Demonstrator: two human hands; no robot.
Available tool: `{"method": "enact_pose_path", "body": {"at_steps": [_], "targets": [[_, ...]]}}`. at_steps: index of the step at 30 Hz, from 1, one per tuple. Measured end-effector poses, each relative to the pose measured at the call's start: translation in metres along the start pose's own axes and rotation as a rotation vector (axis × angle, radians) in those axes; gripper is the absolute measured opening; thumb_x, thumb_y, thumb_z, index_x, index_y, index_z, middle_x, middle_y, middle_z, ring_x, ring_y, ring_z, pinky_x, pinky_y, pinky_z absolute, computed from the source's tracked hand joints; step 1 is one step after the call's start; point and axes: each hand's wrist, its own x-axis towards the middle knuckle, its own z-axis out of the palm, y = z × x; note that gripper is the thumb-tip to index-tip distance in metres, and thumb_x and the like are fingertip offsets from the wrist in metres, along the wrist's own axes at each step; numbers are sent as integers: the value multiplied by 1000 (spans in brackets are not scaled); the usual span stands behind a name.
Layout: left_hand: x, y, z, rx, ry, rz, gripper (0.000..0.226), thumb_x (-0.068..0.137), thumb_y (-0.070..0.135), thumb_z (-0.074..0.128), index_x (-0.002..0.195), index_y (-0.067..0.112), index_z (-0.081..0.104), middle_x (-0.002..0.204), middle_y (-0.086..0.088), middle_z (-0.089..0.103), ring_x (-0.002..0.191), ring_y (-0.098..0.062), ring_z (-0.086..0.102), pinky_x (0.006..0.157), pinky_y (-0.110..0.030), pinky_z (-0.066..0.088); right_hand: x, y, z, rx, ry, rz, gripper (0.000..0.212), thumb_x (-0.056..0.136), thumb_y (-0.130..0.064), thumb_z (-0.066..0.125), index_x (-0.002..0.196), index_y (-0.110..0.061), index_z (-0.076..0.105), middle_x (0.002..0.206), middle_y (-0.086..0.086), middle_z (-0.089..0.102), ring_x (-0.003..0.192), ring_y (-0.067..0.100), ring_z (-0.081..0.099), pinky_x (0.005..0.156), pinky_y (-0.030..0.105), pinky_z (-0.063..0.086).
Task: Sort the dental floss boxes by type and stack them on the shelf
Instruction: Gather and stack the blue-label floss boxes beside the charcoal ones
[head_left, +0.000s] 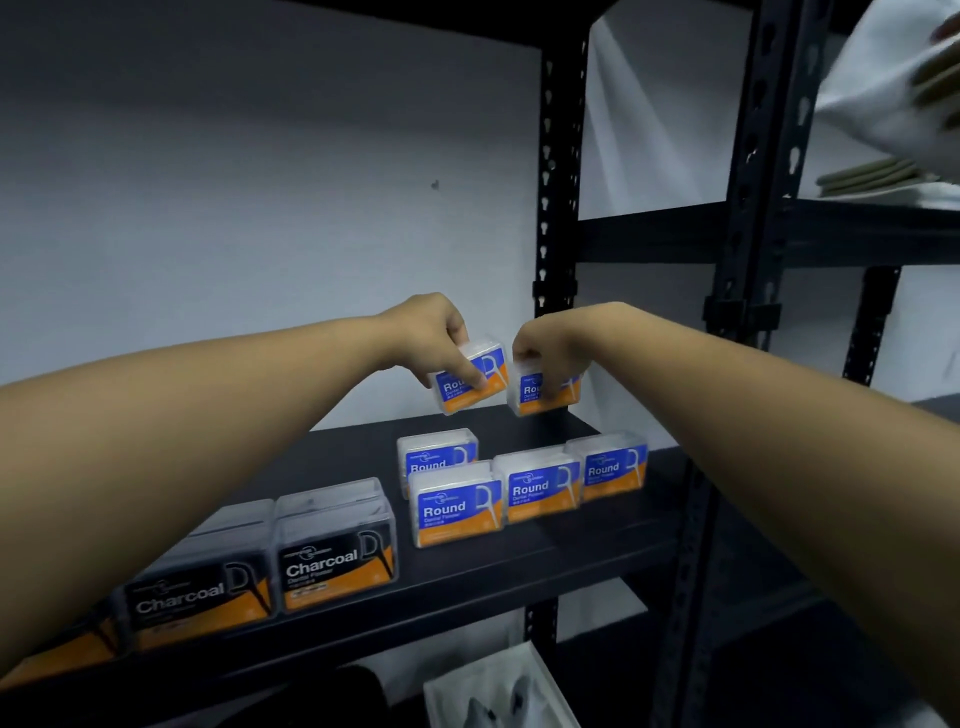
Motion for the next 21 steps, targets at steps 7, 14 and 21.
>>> {"method": "enact_pose_path", "body": {"at_steps": [7, 14, 21], "targets": [[14, 12, 30, -5, -32, 27, 45, 71, 37, 90, 104, 11, 72, 98, -4, 74, 82, -16, 73, 70, -34, 65, 0, 18, 20, 8, -44, 34, 47, 89, -8, 73, 133, -14, 60, 120, 5, 65, 101, 22, 62, 85, 35, 55], [22, 17, 55, 16, -62, 46, 46, 73, 39, 88, 106, 12, 72, 100, -2, 74, 85, -15, 72, 72, -28, 60, -1, 28, 35, 37, -96, 84, 49, 87, -5, 69, 134, -14, 59, 115, 5, 63, 103, 24, 63, 84, 37, 57], [23, 16, 64, 69, -112, 42, 47, 72, 41, 88, 105, 12, 73, 101, -1, 75, 89, -15, 72, 81, -31, 59, 1, 26, 43, 99, -157, 85, 48, 88, -6, 70, 133, -17, 59, 115, 3, 62, 100, 24, 64, 85, 40, 60]]}}
